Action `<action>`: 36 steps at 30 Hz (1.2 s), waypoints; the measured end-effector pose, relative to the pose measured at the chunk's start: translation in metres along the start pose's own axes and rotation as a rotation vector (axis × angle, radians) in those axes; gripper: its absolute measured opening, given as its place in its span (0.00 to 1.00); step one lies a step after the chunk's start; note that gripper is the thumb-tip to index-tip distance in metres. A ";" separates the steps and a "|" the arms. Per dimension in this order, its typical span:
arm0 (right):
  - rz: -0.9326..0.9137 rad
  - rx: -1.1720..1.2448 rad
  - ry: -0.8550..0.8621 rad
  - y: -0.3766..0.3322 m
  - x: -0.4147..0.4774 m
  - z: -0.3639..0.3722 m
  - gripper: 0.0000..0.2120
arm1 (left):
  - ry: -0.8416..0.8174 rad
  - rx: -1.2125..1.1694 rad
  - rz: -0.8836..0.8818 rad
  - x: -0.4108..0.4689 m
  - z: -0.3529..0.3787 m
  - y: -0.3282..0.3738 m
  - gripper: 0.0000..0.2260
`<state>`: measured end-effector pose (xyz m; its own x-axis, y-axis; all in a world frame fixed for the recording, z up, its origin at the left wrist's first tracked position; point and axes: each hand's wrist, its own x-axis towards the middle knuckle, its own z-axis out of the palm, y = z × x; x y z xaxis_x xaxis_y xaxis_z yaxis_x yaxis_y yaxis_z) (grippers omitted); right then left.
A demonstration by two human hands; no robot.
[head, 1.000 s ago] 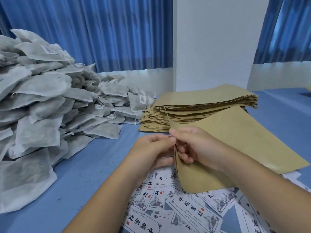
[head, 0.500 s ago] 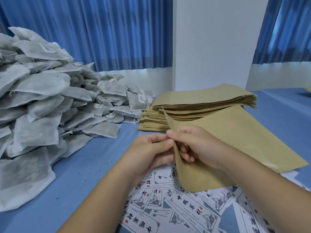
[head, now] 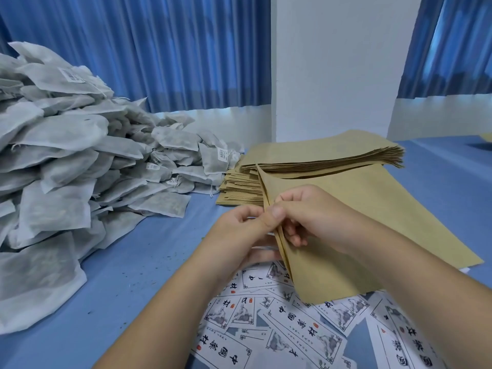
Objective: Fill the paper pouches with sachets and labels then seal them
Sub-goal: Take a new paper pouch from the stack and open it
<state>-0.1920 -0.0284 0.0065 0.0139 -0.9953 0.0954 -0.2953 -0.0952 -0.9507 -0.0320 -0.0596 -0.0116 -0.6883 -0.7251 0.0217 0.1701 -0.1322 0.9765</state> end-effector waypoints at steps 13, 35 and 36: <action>0.017 0.146 -0.062 0.001 -0.004 -0.014 0.14 | -0.038 -0.025 -0.023 -0.001 0.007 0.000 0.08; -0.128 -0.436 0.000 -0.035 -0.013 -0.006 0.12 | 0.199 0.058 0.174 0.004 0.023 -0.008 0.06; -0.171 -0.510 0.021 -0.037 -0.014 -0.004 0.11 | 0.213 0.065 0.179 0.003 0.021 -0.007 0.07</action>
<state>-0.1848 -0.0103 0.0418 0.0853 -0.9653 0.2469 -0.7173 -0.2315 -0.6572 -0.0505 -0.0469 -0.0139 -0.4864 -0.8596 0.1566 0.2253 0.0497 0.9730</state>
